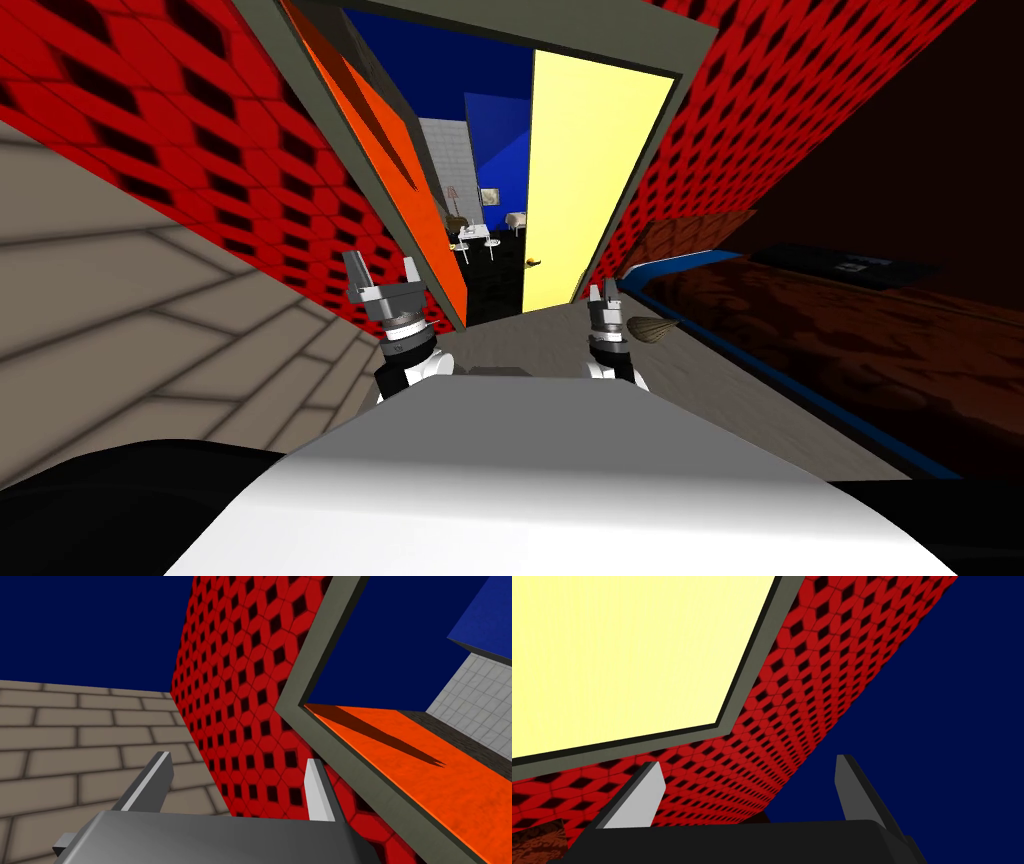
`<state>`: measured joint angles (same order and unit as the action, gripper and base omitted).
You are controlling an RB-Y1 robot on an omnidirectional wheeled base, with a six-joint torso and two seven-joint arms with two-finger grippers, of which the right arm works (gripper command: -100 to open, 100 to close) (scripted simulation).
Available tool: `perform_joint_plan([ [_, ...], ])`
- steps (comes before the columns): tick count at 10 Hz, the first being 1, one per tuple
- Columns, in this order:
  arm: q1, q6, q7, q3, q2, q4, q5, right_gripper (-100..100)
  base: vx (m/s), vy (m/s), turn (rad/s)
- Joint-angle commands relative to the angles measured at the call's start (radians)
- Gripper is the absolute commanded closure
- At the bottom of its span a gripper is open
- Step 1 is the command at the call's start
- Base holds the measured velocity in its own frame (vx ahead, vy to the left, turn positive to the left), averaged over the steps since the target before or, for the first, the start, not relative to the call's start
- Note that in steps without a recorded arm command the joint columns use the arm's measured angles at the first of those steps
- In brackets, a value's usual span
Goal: Push the door open
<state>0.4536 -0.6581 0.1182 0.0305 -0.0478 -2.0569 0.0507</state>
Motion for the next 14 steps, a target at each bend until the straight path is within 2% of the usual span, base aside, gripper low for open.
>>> perform_joint_plan([
  [1, -0.015, -0.008, 0.004, 0.002, -0.003, 0.04, -0.01, -100, 0.069, -0.029, 0.074],
  [4, -0.047, -0.017, 0.011, 0.004, -0.01, 0.113, -0.029, -100, 0.095, -0.044, 0.063],
  [13, -0.164, -0.049, 0.036, 0.013, -0.023, 0.373, -0.099, -100, 0.091, -0.058, 0.082],
  [14, -0.164, -0.049, 0.036, 0.013, -0.023, 0.383, -0.099, -100, 0.064, -0.04, 0.024],
])
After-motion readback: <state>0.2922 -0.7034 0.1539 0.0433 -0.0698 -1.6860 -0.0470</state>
